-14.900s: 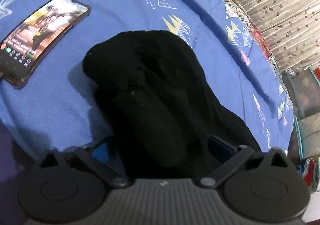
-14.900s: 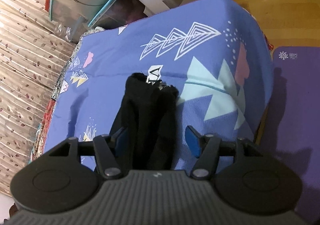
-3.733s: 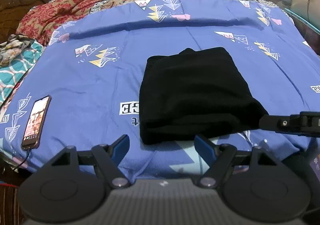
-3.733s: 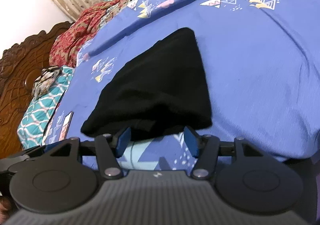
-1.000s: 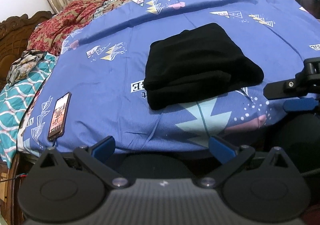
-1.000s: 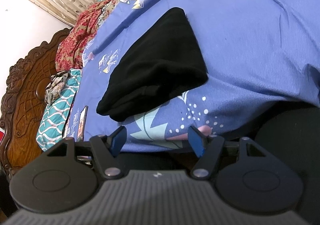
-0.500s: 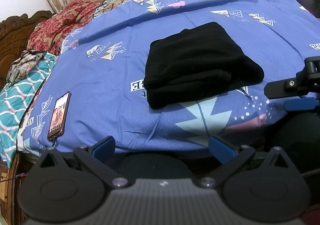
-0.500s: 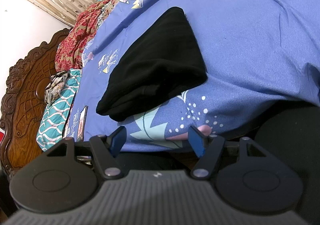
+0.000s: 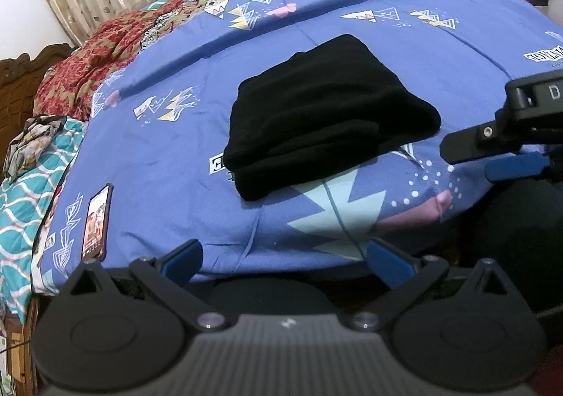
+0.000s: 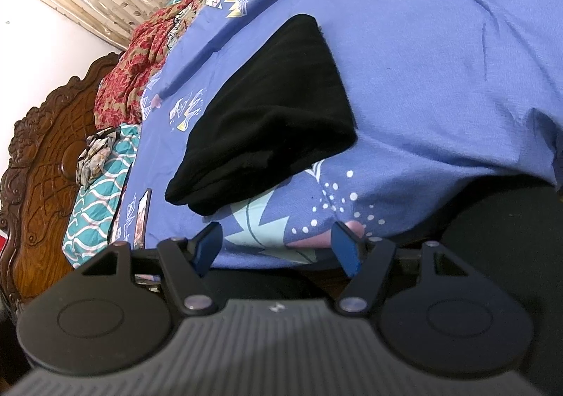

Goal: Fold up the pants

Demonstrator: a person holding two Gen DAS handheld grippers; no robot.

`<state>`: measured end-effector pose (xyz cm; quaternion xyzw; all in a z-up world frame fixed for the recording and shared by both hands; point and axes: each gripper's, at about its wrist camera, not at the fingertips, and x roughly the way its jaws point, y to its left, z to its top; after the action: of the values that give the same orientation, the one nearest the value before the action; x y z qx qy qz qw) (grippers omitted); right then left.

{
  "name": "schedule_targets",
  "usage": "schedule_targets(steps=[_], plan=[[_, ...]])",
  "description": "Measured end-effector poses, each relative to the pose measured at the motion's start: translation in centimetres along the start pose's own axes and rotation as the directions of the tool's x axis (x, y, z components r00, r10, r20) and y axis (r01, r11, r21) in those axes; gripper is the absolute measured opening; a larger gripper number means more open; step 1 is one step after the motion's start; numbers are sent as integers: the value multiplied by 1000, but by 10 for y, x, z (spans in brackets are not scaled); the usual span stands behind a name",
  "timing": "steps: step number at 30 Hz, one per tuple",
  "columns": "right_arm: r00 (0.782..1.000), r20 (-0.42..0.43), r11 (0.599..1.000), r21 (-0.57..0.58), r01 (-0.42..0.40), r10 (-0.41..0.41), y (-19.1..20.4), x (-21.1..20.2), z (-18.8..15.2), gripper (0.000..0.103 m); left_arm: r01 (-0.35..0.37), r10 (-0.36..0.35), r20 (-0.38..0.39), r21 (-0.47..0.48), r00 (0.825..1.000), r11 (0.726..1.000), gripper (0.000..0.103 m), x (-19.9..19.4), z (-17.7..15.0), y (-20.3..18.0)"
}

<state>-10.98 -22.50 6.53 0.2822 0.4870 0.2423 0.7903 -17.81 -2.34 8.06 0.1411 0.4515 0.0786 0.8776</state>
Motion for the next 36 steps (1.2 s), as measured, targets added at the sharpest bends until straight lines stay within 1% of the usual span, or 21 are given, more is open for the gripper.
schedule_targets(steps=[10, 30, 36], plan=[[1000, 0, 1000, 3, -1, 1, -3, -1, 1, 70, 6, -6, -8, 0, 1000, 1000, 103, -1, 1, -3], [1000, -11, 1000, 7, 1, -1, -4, -1, 2, 70, 46, -48, -54, -31, 997, 998, 103, 8, 0, -1], [1000, -3, 1000, -14, 8, -8, -2, -1, 2, 70, 64, -66, -73, -34, 995, 997, 103, 11, 0, -2]])
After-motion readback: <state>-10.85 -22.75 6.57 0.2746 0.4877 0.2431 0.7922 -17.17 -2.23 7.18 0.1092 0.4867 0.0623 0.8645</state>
